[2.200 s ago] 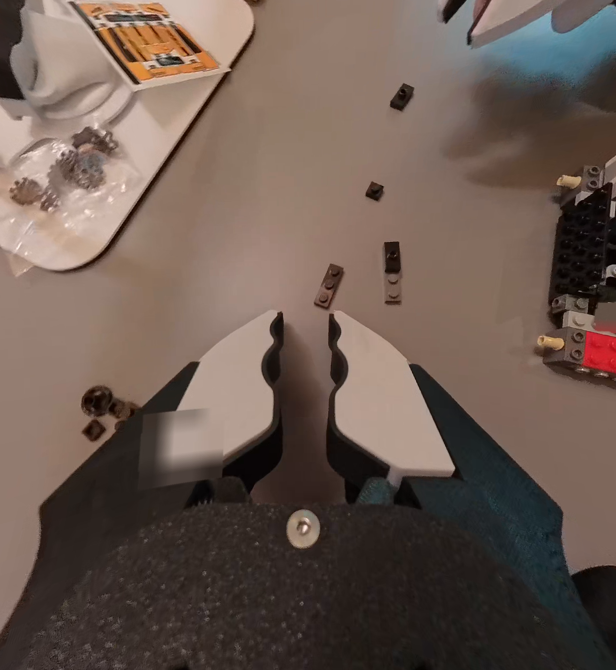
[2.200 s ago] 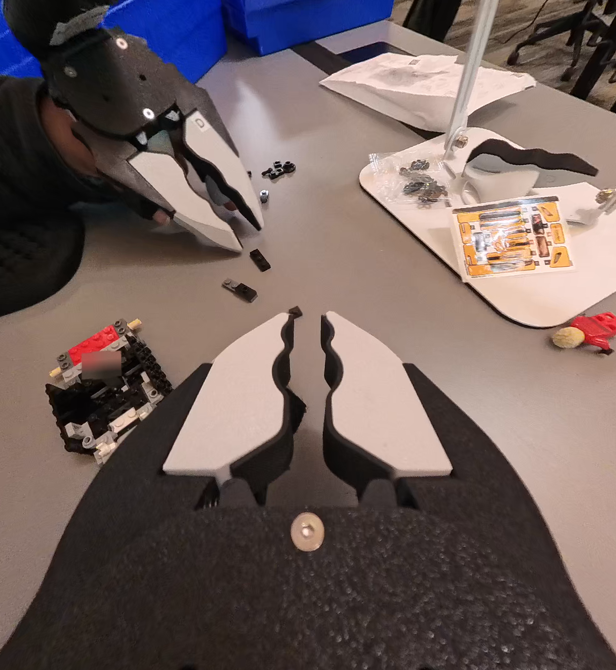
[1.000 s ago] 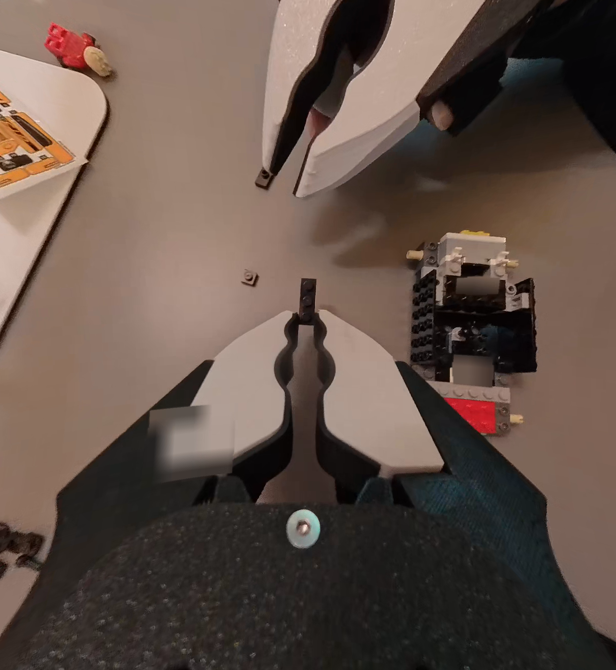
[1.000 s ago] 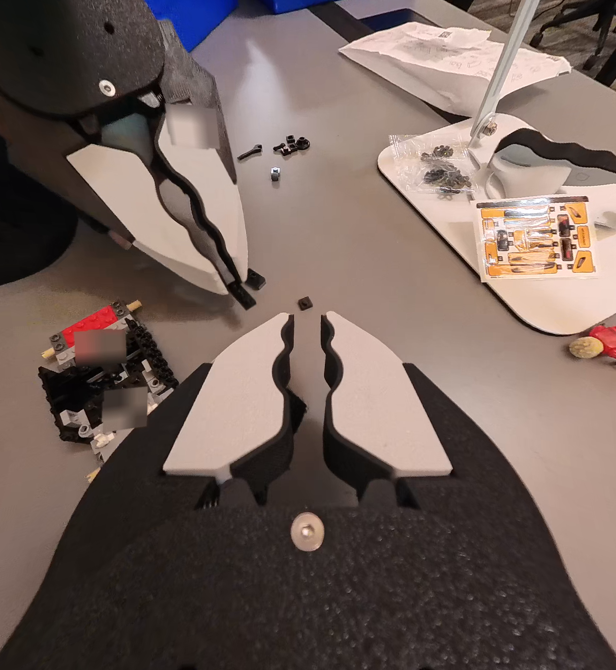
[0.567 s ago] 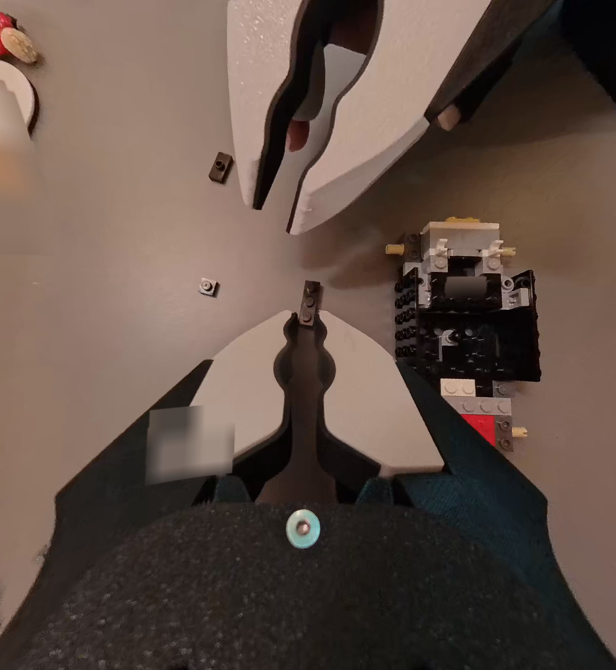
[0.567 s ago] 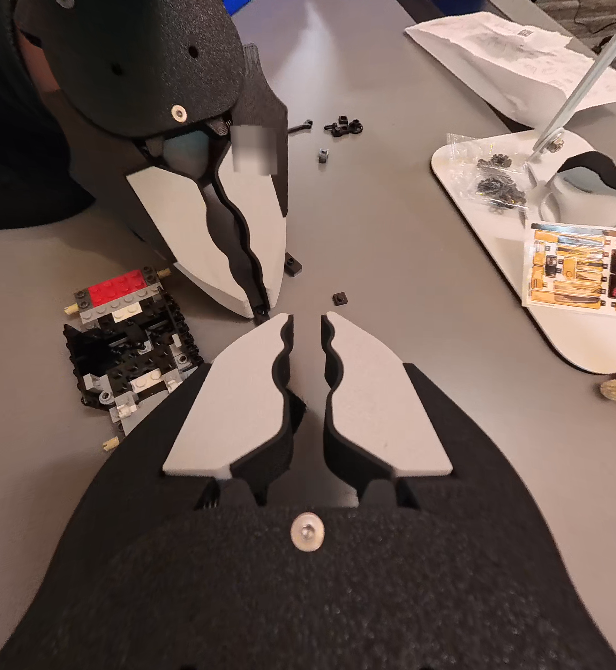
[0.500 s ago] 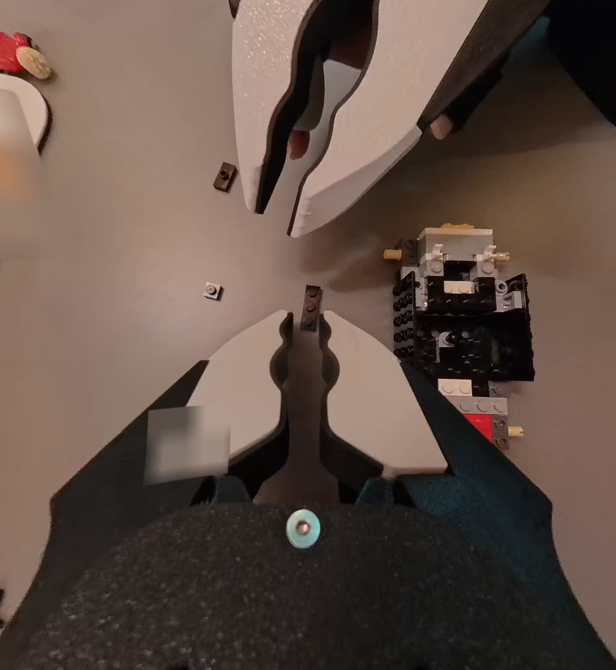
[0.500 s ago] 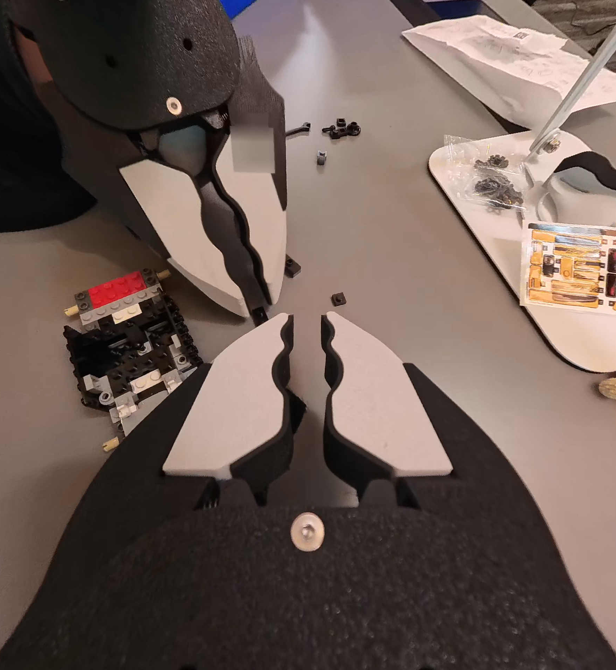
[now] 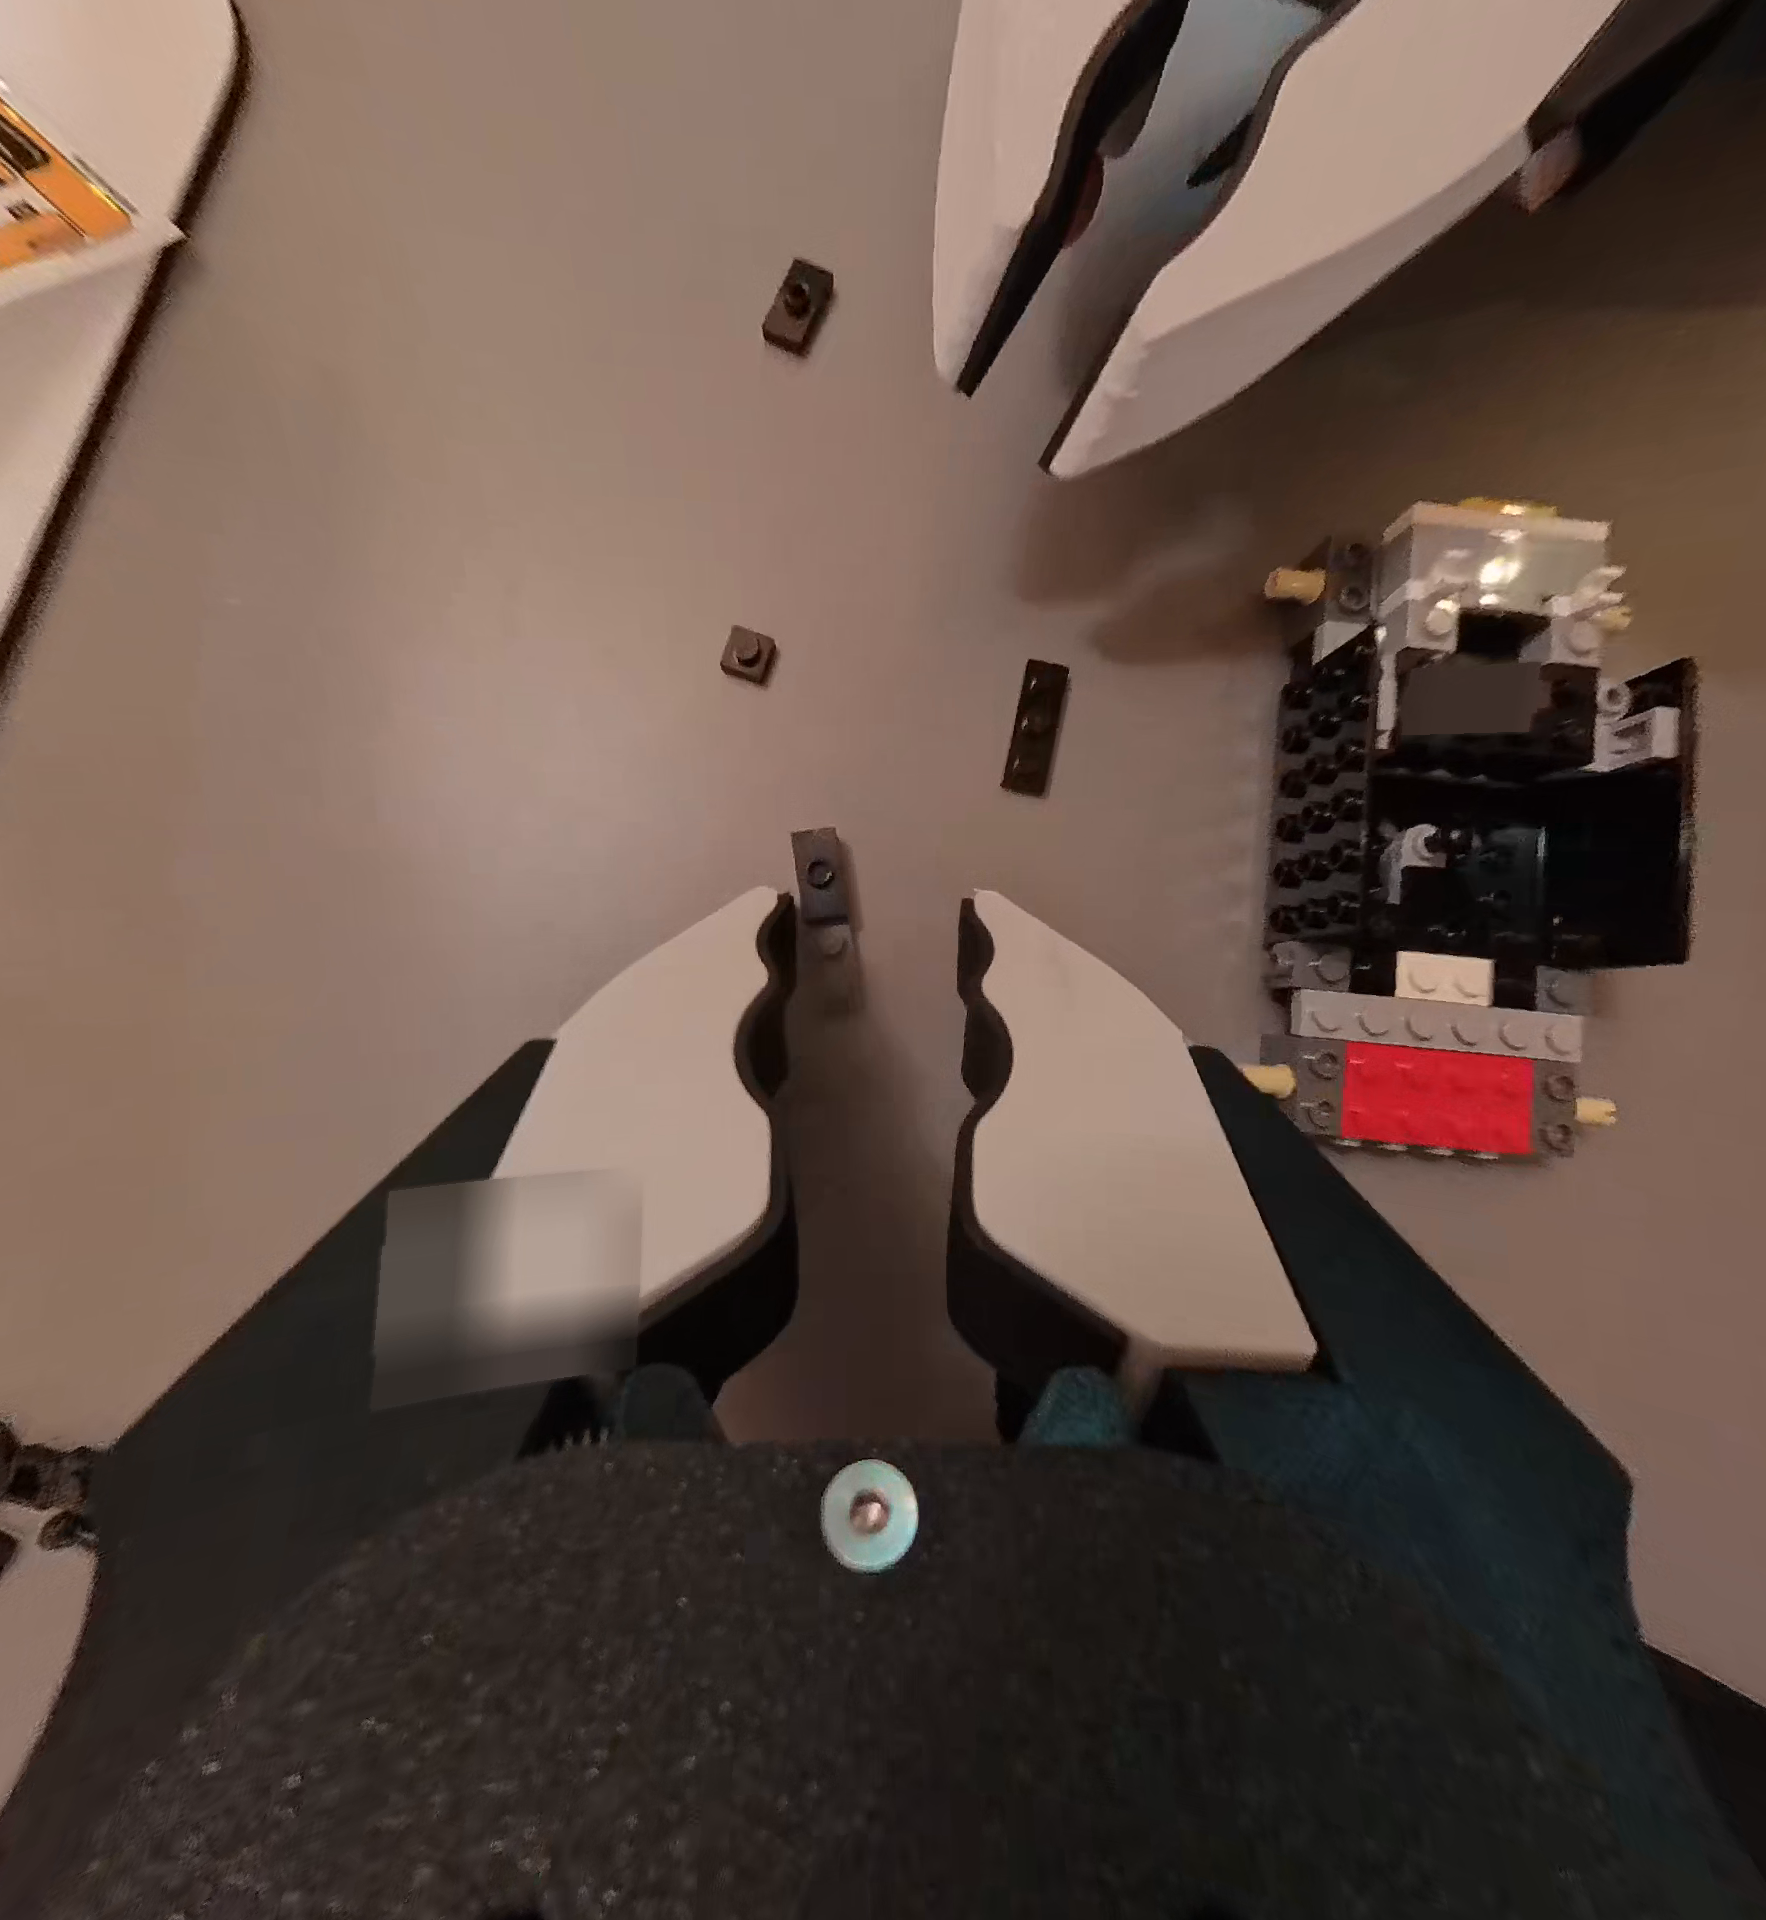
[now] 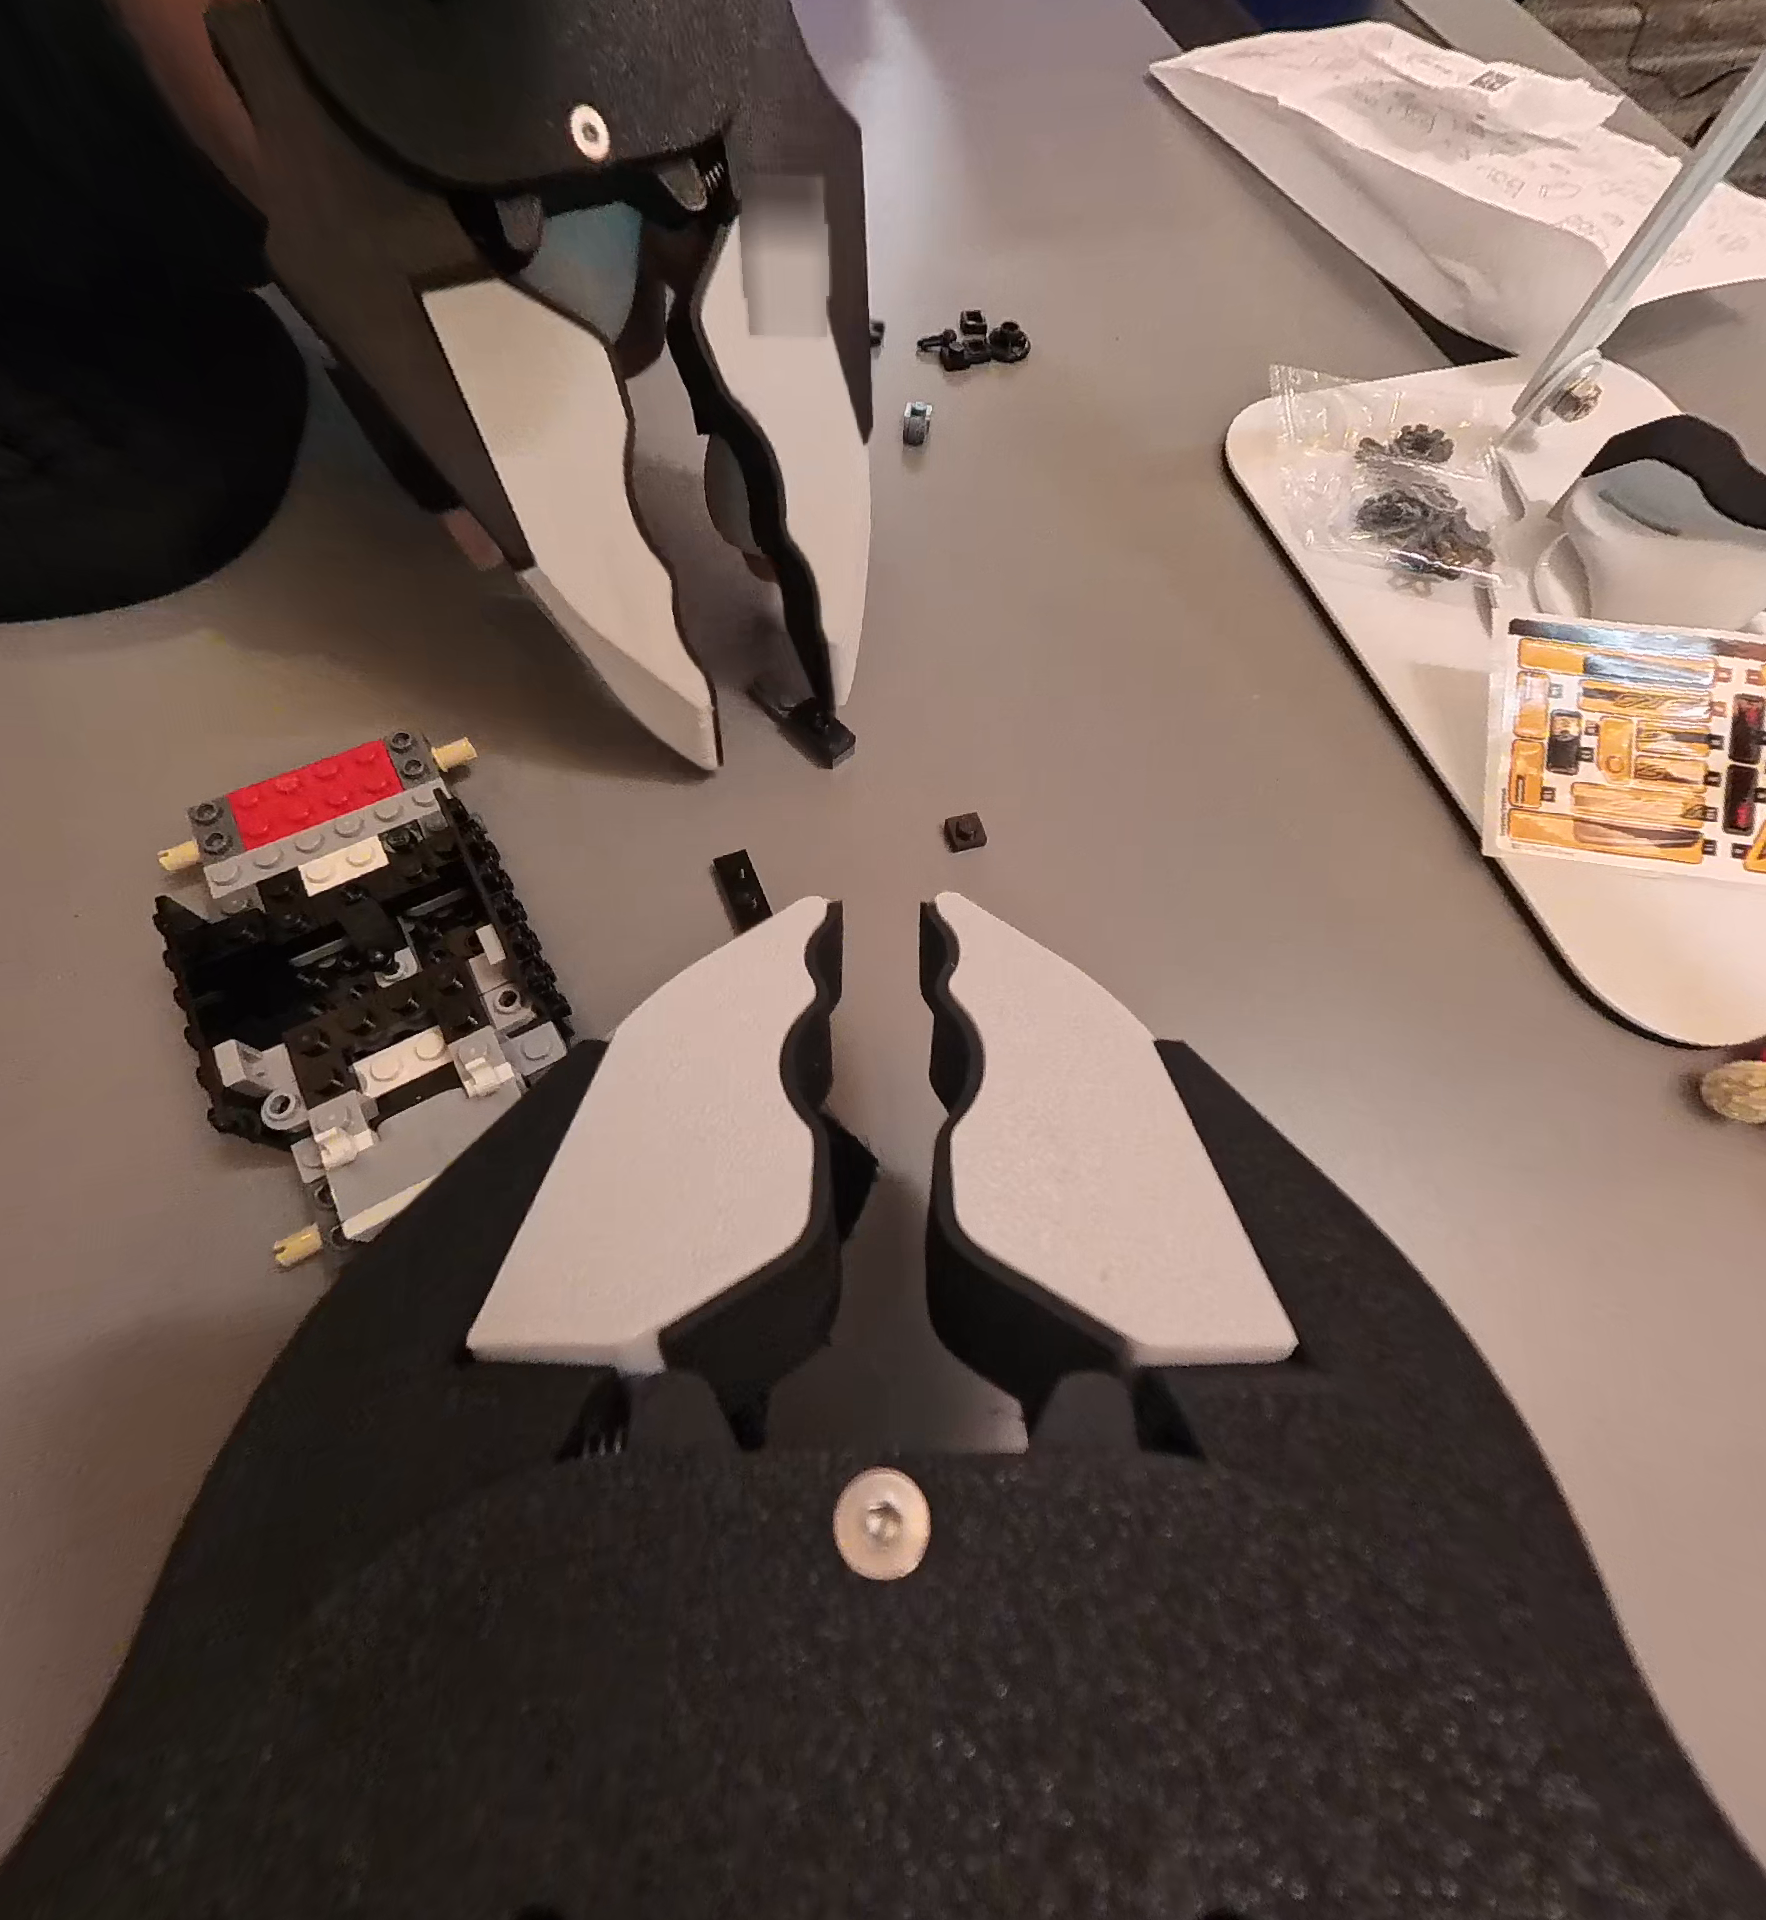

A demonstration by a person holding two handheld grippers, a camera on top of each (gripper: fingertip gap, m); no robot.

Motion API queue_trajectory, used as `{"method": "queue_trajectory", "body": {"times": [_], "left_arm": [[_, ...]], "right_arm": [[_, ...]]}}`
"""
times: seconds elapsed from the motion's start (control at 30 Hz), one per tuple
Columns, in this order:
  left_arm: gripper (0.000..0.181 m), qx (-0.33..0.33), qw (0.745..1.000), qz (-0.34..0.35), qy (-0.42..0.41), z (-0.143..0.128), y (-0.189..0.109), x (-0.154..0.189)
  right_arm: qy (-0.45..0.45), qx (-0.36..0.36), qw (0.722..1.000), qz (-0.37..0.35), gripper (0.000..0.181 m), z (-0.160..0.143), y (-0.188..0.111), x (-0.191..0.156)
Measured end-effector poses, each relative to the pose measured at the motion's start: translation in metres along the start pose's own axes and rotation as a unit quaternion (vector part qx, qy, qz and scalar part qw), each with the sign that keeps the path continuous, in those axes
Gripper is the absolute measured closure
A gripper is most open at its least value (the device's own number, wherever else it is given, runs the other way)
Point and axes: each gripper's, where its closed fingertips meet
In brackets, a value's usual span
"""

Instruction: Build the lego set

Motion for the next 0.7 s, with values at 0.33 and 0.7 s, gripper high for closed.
{"method": "queue_trajectory", "body": {"times": [0.33, 0.7], "left_arm": [[0.174, 0.001, 0.999, 0.033, -0.004, -0.003, -0.003, -0.017], [0.161, 0.032, 0.996, 0.077, -0.019, 0.003, -0.012, -0.039]], "right_arm": [[0.003, 0.003, 1.0, 0.002, 0.168, 0.0, 0.001, -0.001], [0.001, -0.005, 1.0, -0.002, 0.168, -0.005, 0.003, 0.0]]}}
Point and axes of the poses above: each gripper's, where its closed fingertips meet, y out along the fingers, z out of its top, x = y × z across the jaws, and after that the axes turned 10 degrees about -y, right-handed
